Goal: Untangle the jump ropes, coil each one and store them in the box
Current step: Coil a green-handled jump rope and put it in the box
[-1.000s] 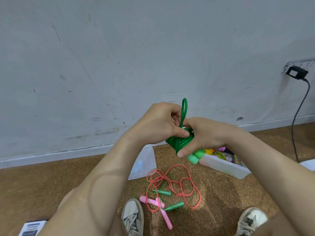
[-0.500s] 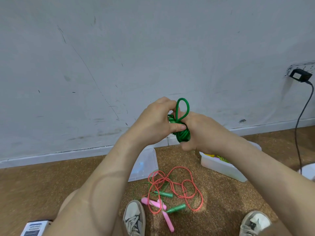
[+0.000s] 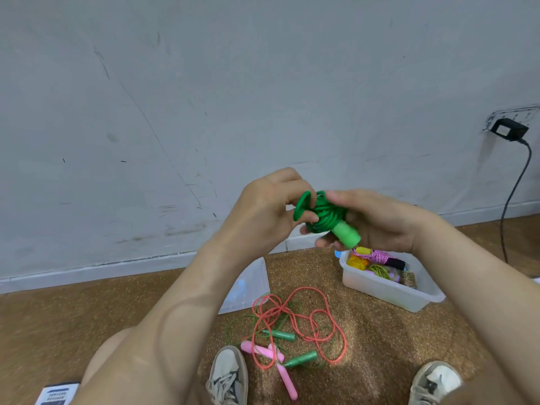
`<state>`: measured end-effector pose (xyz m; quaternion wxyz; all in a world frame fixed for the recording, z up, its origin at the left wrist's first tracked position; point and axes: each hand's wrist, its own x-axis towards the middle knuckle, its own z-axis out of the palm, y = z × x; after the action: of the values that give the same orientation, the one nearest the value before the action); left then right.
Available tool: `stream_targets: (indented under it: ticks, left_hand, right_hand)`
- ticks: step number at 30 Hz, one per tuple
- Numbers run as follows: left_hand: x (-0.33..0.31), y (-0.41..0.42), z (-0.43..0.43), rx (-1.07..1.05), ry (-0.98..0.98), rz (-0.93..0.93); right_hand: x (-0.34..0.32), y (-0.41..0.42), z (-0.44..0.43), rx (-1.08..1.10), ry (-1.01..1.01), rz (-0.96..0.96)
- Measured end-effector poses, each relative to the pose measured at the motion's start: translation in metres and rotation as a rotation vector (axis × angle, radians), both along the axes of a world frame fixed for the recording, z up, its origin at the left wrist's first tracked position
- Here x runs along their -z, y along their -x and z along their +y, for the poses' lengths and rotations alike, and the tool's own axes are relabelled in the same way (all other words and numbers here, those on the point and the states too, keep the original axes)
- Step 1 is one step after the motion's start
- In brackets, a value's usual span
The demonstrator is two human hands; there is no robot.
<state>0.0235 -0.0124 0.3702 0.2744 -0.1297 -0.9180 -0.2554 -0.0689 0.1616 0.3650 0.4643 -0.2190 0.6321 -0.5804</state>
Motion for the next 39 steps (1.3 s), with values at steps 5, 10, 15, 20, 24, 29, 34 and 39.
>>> stream_targets:
  ticks: [5, 10, 15, 20, 24, 29, 34, 39]
  left_hand:
    - [0.001, -0.002, -0.005, -0.046, 0.08, -0.09]
    - [-0.006, -0.007, -0.01, -0.116, 0.152, -0.271]
    - [-0.023, -0.014, -0.012, -0.079, -0.288, -0.281]
    - [-0.007, -0.007, -0.029, -0.141, -0.608, -0.419]
    - [0.004, -0.005, -0.044, 0.14, -1.075, -0.606]
    - [0.016, -0.001, -0.02, 0.374, -1.069, -0.821]
    - [0.015, -0.002, 0.0, 0.268, -1.068, -0.938]
    - [0.002, -0.002, -0.014, -0.094, -0.25, -0.642]
  right_hand:
    - [0.006, 0.006, -0.003, 0.132, 0.076, 0.151]
    - [0.007, -0.002, -0.009, 0.16, 0.034, 0.362]
    - [0.013, -0.002, -0.014, 0.194, -0.17, 0.72]
    - [0.015, -0.002, -0.018, 0.217, -0.088, 0.611]
    - [0.009, -0.009, -0.018, 0.069, 0.132, 0.348]
    - [0.004, -0.009, -0.017, -0.137, 0.466, -0.027]
    - [0.001, -0.004, -0.006, -0.161, 0.449, -0.022]
    - [0.002, -0.001, -0.003, 0.006, 0.219, 0.258]
